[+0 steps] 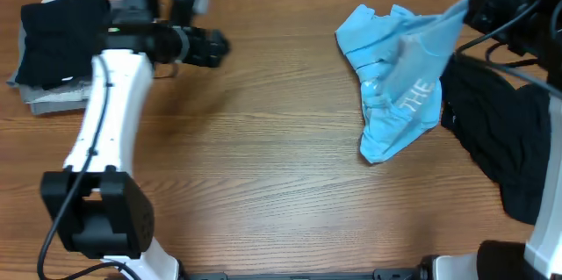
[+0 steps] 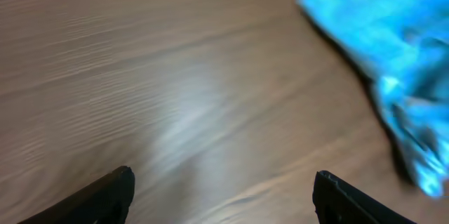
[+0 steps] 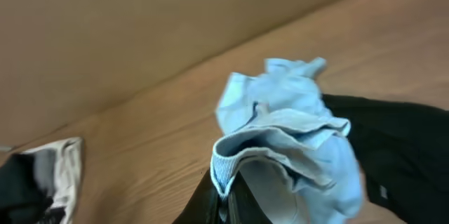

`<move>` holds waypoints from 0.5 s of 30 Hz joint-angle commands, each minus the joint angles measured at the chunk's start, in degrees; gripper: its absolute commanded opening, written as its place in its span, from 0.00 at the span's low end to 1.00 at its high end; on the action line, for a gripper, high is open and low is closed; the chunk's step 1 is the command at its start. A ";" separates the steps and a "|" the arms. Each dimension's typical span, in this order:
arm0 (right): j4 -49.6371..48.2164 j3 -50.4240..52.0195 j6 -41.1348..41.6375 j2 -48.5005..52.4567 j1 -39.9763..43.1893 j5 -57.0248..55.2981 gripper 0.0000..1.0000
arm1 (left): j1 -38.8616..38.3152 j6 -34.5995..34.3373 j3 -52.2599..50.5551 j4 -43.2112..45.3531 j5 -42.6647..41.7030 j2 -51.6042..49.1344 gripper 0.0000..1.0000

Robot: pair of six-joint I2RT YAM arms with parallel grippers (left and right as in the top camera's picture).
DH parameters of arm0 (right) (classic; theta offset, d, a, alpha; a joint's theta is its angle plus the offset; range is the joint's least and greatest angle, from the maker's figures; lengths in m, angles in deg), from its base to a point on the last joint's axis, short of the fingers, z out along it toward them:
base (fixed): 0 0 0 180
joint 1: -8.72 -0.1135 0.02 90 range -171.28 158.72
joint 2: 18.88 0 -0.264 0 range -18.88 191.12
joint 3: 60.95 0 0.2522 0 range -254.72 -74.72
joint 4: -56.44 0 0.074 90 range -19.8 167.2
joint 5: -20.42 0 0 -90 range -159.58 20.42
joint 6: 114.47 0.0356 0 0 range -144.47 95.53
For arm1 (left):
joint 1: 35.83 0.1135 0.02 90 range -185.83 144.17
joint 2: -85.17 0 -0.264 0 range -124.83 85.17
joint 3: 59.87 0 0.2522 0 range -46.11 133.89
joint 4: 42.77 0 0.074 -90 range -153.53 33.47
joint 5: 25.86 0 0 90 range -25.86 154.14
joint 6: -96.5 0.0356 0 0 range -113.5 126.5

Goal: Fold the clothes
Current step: 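Grasp the T-shirt's other edge with the left gripper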

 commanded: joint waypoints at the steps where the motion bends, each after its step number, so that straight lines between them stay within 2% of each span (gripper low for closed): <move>1: 0.02 0.26 -0.66 0.28 2.14 0.33 0.04 | -6.91 2.47 1.42 0.61 -1.16 -0.48 0.84; 4: 0.31 0.33 -0.66 0.31 3.37 0.31 0.04 | -12.87 2.03 1.42 2.73 -1.16 -0.87 0.82; 7: 0.26 0.61 -0.66 0.31 3.54 0.31 0.04 | -18.82 -1.64 1.42 6.32 -0.74 -2.08 0.79; 11: 0.33 0.72 -0.66 0.31 3.54 0.31 0.04 | -24.85 -11.30 1.42 10.51 4.09 -5.09 0.78; 15: 0.33 0.72 -0.66 0.31 3.54 0.28 0.04 | -28.55 -23.76 1.42 15.21 3.23 -9.86 0.77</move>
